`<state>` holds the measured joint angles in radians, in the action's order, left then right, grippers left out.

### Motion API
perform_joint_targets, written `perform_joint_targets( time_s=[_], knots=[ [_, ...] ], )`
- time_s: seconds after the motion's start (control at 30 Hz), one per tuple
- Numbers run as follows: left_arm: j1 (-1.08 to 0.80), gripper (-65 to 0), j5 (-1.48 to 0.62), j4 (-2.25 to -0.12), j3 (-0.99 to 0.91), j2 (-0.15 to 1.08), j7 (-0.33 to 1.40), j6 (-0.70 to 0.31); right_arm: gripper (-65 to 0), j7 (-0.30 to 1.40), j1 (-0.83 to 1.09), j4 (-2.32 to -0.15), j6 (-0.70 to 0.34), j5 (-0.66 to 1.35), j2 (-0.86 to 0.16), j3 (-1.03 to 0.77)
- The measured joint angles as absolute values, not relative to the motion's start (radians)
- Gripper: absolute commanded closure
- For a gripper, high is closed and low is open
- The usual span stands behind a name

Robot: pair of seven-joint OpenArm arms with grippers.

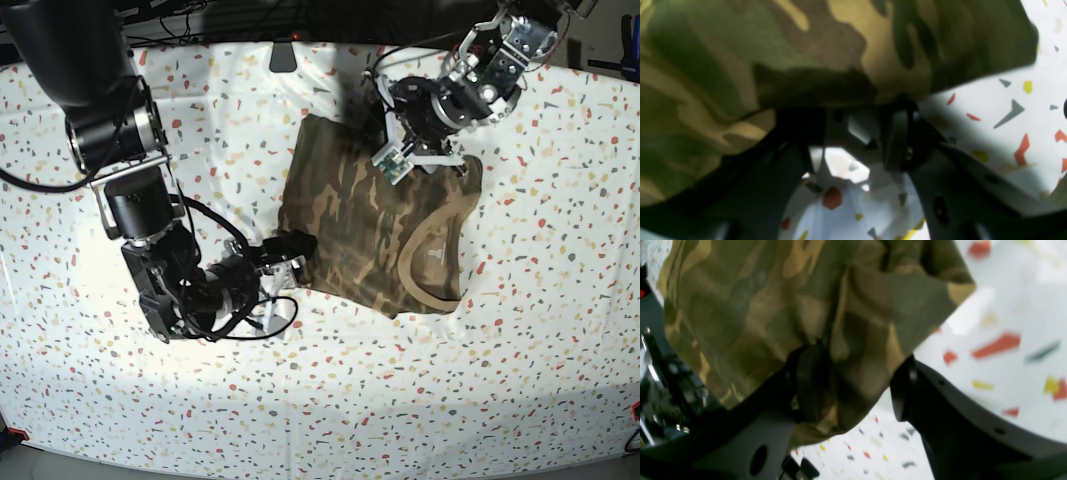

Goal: Fold the T-shirt properly
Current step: 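Pull the shirt toward the table center with both grippers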

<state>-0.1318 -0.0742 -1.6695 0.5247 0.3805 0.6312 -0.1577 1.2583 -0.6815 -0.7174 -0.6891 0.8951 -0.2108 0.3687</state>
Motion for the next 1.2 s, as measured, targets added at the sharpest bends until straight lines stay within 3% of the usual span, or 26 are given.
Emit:
perform_joint_targets(
  time_s=[0.33, 0.7, 0.83, 1.03, 1.2],
  knots=[
    [-0.083, -23.8, -0.105, -1.664, 0.527, 0.390, 0.685, -0.161, -30.5, 1.291, -0.542, -0.907, -0.690, 1.049, -0.437, 0.371],
    [-0.077, -23.8, -0.107, -1.662, 0.527, 0.390, 0.690, -0.158, -30.5, 1.287, -0.299, -1.221, -0.691, 1.134, -0.595, 0.371],
    [-0.077, -23.8, -0.103, -1.661, 0.527, 0.379, 0.699, -0.158, -30.5, 1.288, -0.214, -1.303, -0.690, 1.129, -0.603, 0.328],
    [-0.055, -23.8, -0.086, -1.660, 0.524, 0.337, 0.762, -0.156, -30.5, 1.311, -0.105, -1.374, -0.690, 1.136, -0.538, 0.177],
    [0.031, -23.8, 0.121, -1.612, 0.505, 0.316, 0.802, -0.011, -30.5, 1.306, -0.060, -1.397, -0.690, 1.145, -0.516, 0.131]
  ],
)
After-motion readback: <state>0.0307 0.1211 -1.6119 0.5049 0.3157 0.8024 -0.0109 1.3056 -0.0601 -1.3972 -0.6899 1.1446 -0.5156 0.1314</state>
